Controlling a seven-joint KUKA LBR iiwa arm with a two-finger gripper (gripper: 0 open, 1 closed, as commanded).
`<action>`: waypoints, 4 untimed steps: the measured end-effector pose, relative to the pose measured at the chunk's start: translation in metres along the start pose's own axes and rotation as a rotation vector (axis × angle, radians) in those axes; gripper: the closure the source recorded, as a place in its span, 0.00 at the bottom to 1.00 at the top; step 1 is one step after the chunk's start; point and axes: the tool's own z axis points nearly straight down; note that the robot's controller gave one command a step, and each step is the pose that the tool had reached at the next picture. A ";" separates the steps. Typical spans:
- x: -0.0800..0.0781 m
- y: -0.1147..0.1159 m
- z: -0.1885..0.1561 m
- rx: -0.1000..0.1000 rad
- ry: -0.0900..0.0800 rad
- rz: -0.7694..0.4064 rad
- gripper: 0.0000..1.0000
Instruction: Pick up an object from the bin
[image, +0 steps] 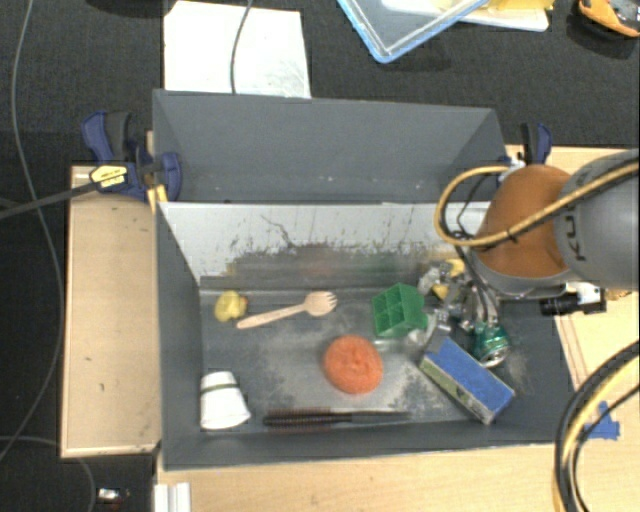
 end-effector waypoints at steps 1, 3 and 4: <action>0.000 0.000 0.000 0.000 0.000 -0.002 0.00; -0.010 0.010 0.006 0.000 -0.005 0.018 0.00; -0.003 0.044 0.007 0.003 -0.005 -0.145 0.00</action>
Offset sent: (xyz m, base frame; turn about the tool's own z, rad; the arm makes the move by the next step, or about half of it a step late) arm 0.0108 0.0112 -0.0071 0.0382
